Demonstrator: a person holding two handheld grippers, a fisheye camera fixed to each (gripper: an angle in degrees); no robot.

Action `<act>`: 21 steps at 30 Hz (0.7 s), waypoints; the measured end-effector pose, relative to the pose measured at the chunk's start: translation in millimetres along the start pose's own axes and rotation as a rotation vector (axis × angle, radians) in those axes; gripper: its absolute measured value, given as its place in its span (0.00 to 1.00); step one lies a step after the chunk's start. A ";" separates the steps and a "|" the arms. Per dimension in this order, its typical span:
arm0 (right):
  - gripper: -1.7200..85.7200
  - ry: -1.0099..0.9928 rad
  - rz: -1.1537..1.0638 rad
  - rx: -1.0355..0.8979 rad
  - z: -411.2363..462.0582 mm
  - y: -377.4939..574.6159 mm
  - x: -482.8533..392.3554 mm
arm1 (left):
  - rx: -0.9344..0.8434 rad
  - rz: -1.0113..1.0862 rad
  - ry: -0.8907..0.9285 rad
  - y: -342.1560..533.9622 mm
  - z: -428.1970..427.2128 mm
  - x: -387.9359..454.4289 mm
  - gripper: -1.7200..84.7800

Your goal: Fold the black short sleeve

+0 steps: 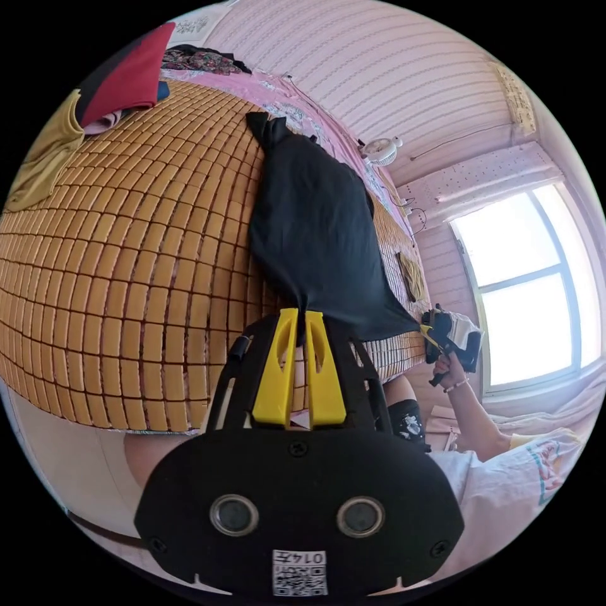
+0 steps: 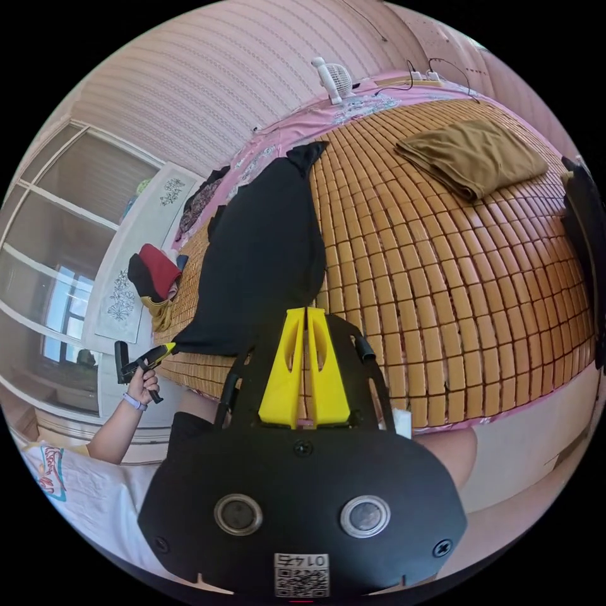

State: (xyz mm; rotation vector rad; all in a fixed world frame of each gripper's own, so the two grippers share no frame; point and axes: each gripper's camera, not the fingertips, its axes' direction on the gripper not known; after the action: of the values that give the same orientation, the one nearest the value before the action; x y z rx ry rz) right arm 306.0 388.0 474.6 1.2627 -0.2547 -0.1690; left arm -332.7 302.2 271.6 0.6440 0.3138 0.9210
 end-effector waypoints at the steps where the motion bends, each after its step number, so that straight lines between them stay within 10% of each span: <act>1: 0.02 0.012 -0.002 -0.024 6.1 2.5 0.0 | -0.009 0.003 -0.005 0.5 2.7 -1.3 0.03; 21: 0.13 0.216 -0.056 -0.060 62.0 16.2 -55.6 | -0.158 0.070 -0.308 5.8 63.8 1.2 0.10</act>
State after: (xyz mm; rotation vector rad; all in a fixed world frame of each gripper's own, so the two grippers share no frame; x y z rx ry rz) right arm 235.0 350.6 502.1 1.2178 -0.0282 -0.0862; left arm -303.1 281.5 324.5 0.6424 -0.0560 0.8884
